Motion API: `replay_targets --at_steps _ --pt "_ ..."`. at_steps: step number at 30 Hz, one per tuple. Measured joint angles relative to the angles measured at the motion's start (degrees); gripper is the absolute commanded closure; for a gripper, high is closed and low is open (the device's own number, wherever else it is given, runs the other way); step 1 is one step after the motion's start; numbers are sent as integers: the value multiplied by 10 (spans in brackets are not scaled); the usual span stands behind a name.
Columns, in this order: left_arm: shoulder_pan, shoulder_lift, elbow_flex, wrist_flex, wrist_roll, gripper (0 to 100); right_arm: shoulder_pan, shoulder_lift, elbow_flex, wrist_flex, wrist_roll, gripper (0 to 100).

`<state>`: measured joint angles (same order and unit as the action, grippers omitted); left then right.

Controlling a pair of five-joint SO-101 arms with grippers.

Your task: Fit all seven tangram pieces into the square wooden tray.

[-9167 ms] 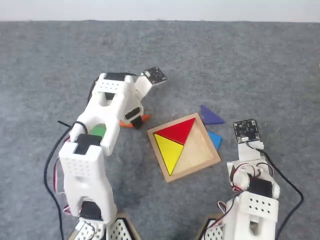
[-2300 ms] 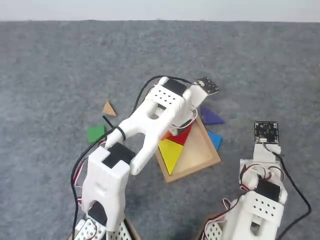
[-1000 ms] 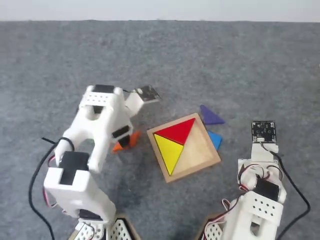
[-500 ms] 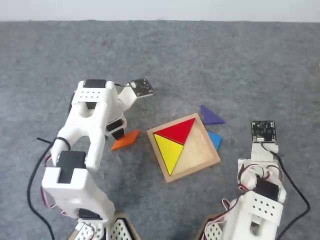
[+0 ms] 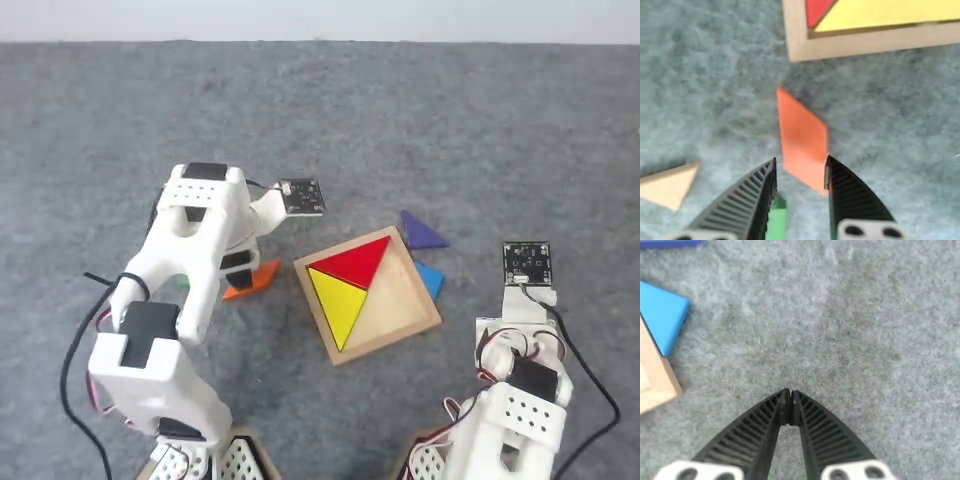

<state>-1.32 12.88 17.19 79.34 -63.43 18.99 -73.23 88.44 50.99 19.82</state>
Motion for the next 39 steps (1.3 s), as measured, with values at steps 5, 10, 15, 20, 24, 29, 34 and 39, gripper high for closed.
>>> replay_targets --at_steps 5,10,15,20,24,29,34,39 --pt "12 0 21 -4 0 846 0 0 0 0 0 978" --pt "11 0 51 -65 5 845 0 0 0 0 0 978" --pt "23 16 62 -90 8 848 0 0 0 0 0 978" --pt "28 53 29 -76 15 940 0 0 0 0 0 978" --pt "33 94 -27 -18 33 985 0 0 0 0 0 978" --pt "35 127 -73 18 69 986 0 0 0 0 0 978" --pt "40 138 -95 21 158 987 0 0 0 0 0 978" --pt "43 142 -103 21 217 987 0 0 0 0 0 978"
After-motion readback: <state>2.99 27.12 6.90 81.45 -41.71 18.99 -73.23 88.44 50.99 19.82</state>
